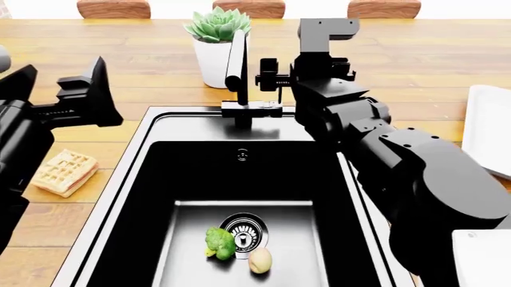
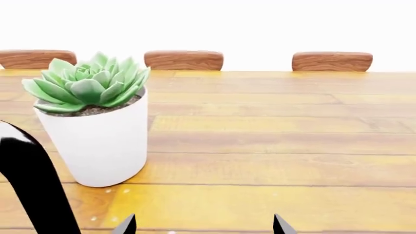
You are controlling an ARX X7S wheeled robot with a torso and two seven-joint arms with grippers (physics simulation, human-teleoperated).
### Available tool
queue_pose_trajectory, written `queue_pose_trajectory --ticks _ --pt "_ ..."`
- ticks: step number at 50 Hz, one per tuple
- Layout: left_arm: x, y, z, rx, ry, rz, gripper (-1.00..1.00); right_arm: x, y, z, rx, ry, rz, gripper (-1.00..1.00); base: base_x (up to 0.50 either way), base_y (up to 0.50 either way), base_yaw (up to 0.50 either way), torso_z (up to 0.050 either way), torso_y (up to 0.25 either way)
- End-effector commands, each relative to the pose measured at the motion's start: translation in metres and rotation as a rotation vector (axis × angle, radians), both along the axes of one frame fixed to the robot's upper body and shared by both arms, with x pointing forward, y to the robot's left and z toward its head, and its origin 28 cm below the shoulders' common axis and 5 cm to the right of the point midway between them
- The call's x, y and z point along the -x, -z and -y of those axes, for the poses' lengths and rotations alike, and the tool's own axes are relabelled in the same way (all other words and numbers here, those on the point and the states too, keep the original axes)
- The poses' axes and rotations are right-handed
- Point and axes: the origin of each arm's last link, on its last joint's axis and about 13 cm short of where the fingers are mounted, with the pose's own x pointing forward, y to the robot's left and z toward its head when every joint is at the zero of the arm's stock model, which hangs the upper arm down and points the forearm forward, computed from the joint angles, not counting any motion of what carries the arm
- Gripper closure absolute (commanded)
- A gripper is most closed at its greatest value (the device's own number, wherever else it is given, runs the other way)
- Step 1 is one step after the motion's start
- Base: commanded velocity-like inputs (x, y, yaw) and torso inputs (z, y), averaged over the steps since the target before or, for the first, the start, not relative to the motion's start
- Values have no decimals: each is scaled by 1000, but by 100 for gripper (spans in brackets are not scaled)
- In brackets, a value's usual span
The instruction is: Pick up the fruits and vegetables and place them in the sink. Turn on the sink faucet to wash them. Then turn the sink off and put them in the tray.
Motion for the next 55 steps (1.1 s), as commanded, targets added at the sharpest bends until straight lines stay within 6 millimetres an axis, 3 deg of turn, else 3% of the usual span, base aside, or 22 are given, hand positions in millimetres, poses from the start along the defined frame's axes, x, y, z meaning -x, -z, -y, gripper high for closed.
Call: queue_pose_trajectory --ticks 1,9,20,34,55 --pt "0 0 -2 16 -12 24 -100 1 10 -1 -6 -9 -24 -100 0 0 0 0 -123" --pt "0 1 -3 16 -17 25 -100 2 16 0 -5 -10 -37 -100 0 0 0 1 -243" --pt "-1 2 -2 25 -14 15 -100 2 17 -1 -1 -15 -36 -100 0 0 0 0 -8" --pt "4 -4 -3 23 -14 35 -100 0 -23 -4 31 -9 68 -100 0 0 0 0 0" --pt "4 -5 -4 28 -18 36 -100 1 -11 -5 27 -17 41 -100 0 0 0 0 -136"
